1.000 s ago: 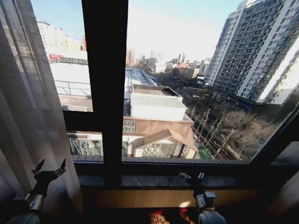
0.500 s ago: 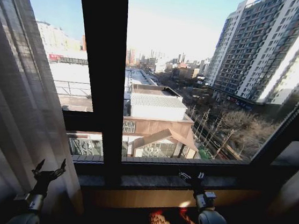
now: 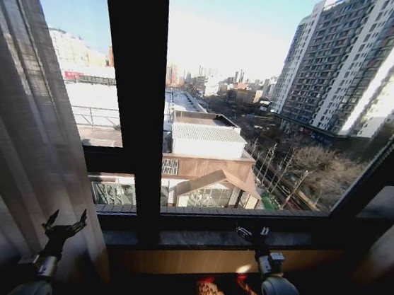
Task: Open the curtains by pulling them apart, changing their state from closed to fully open.
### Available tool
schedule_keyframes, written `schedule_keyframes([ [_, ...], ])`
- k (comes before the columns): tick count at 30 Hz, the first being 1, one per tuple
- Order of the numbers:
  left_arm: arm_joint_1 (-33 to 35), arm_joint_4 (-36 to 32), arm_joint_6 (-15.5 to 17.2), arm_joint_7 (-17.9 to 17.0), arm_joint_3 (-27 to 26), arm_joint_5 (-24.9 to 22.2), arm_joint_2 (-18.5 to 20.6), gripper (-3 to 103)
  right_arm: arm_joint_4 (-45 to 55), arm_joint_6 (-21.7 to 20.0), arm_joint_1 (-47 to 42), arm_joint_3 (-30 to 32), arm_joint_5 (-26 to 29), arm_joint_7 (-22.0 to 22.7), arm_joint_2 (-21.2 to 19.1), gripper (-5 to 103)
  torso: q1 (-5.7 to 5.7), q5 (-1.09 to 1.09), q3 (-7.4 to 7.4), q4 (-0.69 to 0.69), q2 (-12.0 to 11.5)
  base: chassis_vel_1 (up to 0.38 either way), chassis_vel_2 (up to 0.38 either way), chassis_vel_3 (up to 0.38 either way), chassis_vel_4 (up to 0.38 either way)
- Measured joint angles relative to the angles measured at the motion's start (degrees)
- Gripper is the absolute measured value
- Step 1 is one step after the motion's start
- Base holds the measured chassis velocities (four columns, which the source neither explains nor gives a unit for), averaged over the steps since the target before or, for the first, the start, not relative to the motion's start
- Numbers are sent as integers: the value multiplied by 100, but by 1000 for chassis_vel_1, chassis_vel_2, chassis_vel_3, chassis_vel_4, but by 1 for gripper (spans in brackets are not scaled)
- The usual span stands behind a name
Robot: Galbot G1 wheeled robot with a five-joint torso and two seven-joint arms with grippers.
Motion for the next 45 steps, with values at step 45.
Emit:
schedule_keyframes([
  [45, -960, -299, 1386, -524, 1675, 633, -59, 100, 1, 0, 1, -1, 0, 1, 1, 100, 1, 2, 0, 0, -1, 0, 0, 0, 0],
])
